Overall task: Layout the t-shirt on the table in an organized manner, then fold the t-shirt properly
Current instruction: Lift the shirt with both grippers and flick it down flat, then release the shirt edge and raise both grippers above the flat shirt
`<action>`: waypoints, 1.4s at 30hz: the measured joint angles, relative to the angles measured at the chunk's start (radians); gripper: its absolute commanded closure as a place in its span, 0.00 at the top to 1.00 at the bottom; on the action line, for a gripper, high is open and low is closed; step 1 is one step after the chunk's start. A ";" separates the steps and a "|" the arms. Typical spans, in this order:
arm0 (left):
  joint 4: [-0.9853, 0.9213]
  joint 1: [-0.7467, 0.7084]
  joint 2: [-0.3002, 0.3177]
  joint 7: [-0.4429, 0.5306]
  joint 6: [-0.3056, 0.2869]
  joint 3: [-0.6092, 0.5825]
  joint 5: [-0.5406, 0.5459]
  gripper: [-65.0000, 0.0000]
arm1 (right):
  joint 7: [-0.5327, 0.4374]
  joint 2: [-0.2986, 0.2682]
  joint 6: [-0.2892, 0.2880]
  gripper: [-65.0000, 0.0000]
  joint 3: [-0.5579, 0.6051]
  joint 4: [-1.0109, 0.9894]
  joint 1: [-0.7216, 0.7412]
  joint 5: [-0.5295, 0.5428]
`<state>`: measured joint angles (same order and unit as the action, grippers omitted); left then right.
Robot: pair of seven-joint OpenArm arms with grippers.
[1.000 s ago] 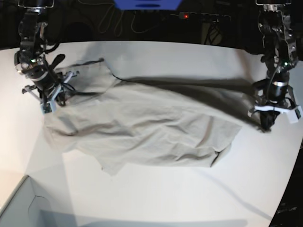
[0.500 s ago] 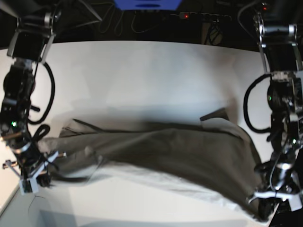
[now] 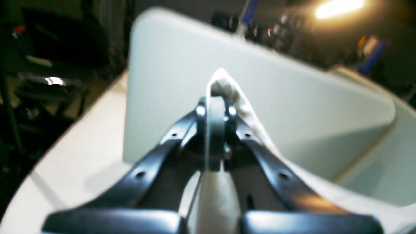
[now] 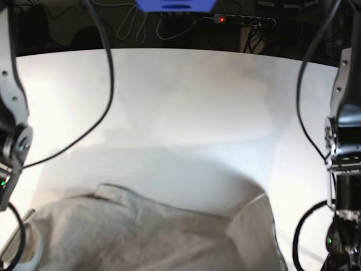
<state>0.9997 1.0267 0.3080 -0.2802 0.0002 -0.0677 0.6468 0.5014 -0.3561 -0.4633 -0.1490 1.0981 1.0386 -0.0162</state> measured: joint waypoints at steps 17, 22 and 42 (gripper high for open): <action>0.225 -0.319 0.050 -0.016 0.003 0.011 0.000 0.00 | 0.064 0.011 -0.002 0.00 0.038 0.381 -0.390 0.013; 0.325 -0.549 0.038 -0.004 0.001 0.120 0.001 0.00 | 0.055 0.084 -0.008 0.00 -0.068 0.486 -0.642 0.015; 0.359 -1.165 -0.032 0.001 -0.004 0.283 0.007 0.00 | 0.013 0.176 -0.001 0.00 -0.125 0.526 -1.234 0.013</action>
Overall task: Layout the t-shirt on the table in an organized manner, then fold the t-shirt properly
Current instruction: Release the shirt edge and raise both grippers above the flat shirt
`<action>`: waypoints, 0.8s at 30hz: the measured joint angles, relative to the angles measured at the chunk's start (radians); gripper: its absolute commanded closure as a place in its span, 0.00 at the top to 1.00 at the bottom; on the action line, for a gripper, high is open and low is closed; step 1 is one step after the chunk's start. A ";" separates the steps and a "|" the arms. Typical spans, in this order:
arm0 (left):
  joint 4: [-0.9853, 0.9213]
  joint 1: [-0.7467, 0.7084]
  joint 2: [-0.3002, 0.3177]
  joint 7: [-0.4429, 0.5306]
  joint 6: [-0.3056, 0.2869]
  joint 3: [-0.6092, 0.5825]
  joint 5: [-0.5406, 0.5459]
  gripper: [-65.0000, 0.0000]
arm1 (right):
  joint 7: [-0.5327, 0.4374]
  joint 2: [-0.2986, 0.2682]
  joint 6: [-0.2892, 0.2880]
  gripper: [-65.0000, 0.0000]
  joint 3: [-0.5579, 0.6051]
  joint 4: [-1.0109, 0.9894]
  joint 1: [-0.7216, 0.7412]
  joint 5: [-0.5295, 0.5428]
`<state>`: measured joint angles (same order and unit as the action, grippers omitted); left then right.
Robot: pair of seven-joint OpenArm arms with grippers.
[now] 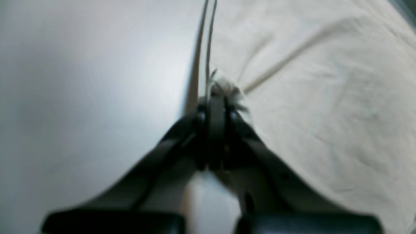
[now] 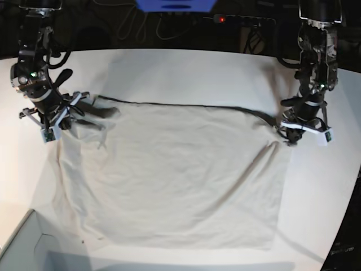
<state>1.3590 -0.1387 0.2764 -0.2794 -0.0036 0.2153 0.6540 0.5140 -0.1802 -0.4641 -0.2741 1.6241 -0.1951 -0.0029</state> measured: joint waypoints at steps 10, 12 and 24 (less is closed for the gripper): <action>0.000 -0.021 -0.016 0.005 0.001 0.064 -0.006 0.00 | 0.002 -0.037 0.001 0.07 0.021 -0.049 0.019 -0.003; 0.000 -0.018 -0.018 0.007 0.001 0.064 -0.006 0.00 | 0.005 -0.056 0.000 0.19 0.038 -0.082 0.054 -0.004; 0.000 -0.022 -0.020 0.007 0.002 0.064 -0.006 0.00 | 0.000 -0.008 -0.001 0.58 -0.185 0.006 0.023 -0.004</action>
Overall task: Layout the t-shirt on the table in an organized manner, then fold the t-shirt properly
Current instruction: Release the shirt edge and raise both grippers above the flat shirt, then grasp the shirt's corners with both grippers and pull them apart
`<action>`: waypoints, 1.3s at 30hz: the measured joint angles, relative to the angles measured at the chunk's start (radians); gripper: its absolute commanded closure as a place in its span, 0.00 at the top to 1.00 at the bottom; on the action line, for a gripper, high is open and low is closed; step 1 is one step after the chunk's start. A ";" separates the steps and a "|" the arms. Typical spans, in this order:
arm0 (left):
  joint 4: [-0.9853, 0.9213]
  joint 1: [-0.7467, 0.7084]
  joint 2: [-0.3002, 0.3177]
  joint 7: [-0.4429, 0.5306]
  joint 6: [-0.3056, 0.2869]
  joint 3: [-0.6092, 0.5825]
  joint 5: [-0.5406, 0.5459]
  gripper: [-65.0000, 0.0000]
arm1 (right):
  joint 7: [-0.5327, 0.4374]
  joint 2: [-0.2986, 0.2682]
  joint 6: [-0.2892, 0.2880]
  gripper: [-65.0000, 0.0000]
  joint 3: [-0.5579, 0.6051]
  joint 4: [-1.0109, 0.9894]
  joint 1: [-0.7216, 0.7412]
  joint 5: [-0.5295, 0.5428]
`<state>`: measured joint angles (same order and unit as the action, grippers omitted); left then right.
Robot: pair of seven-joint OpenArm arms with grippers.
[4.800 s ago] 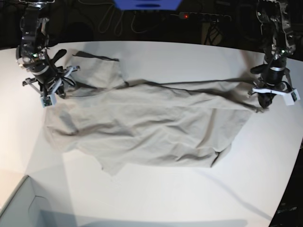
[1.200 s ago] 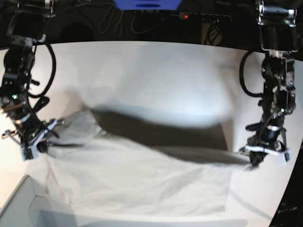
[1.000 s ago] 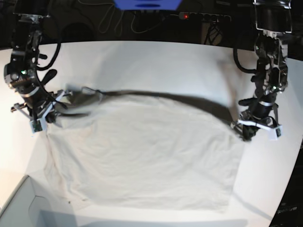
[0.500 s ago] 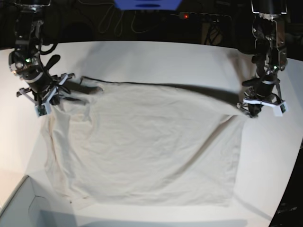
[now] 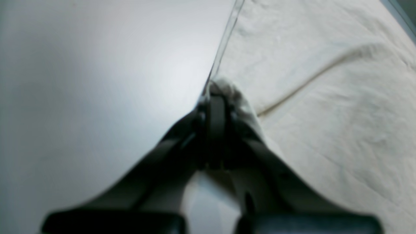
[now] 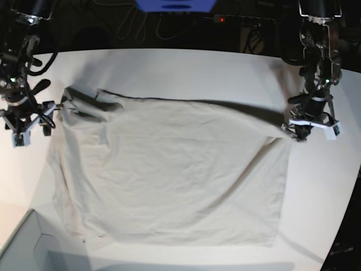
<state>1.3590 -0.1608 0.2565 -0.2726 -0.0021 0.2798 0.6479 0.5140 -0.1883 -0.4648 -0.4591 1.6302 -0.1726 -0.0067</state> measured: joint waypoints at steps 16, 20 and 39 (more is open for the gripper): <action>0.000 0.004 -0.019 -0.002 0.000 0.001 0.000 0.00 | -0.009 0.105 -0.111 0.60 0.006 -0.002 -0.169 0.000; 0.000 0.004 -0.020 0.001 0.000 0.002 0.000 0.00 | -0.006 0.101 -0.116 0.60 0.000 -0.111 -0.097 -0.005; 0.000 -0.005 -0.019 0.000 0.000 0.003 0.000 0.00 | 0.000 0.088 -0.120 0.00 0.001 -0.074 -0.145 -0.008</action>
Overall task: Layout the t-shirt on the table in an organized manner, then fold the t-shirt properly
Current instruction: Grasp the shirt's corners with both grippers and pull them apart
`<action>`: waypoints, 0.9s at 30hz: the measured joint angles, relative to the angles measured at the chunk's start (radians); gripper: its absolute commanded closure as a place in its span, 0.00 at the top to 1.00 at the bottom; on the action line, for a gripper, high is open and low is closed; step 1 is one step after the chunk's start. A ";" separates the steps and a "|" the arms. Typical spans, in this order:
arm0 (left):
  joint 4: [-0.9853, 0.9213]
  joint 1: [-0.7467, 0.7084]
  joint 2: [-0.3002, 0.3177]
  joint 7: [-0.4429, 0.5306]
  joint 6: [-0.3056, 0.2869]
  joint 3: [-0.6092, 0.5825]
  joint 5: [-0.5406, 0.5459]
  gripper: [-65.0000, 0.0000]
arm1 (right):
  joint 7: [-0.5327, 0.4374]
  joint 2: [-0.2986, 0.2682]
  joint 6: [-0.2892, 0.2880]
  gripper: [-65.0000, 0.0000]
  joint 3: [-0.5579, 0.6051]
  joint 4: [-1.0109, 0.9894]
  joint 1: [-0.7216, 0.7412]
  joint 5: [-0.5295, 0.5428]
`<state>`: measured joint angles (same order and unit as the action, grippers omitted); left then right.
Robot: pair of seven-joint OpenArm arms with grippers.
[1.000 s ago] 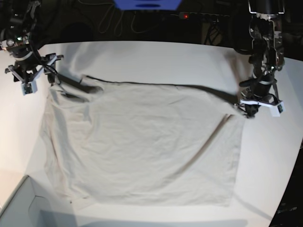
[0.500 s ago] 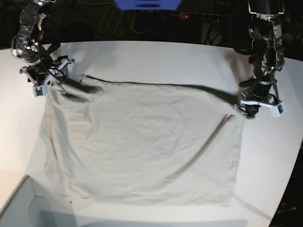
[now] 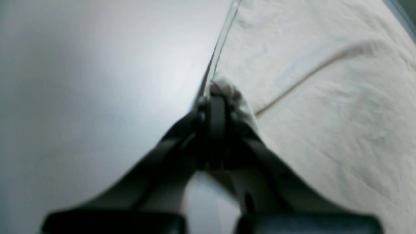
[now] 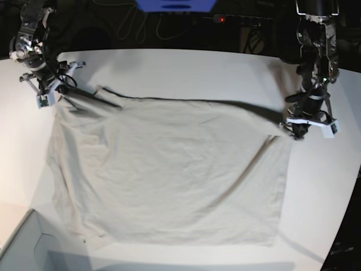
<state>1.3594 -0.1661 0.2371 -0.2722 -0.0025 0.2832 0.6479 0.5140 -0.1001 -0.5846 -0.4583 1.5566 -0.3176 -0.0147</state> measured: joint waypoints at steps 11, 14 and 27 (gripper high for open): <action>0.150 -0.050 0.047 -0.143 0.001 -0.002 -0.004 0.51 | 0.001 0.000 -0.002 0.00 -0.035 0.122 -0.060 0.008; 0.198 -0.105 0.036 -0.151 -0.006 0.056 0.006 0.56 | -0.003 -0.002 -0.002 0.00 -0.040 0.124 -0.060 0.005; 0.278 -0.174 -0.039 -0.140 0.003 0.076 -0.008 0.56 | -0.001 0.002 -0.003 0.00 -0.045 0.125 -0.063 0.004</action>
<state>1.6379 -0.3405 0.1982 -0.4118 0.0010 0.3592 0.6403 0.5133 -0.0986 -0.5873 -0.5030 1.6814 -0.3809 -0.0109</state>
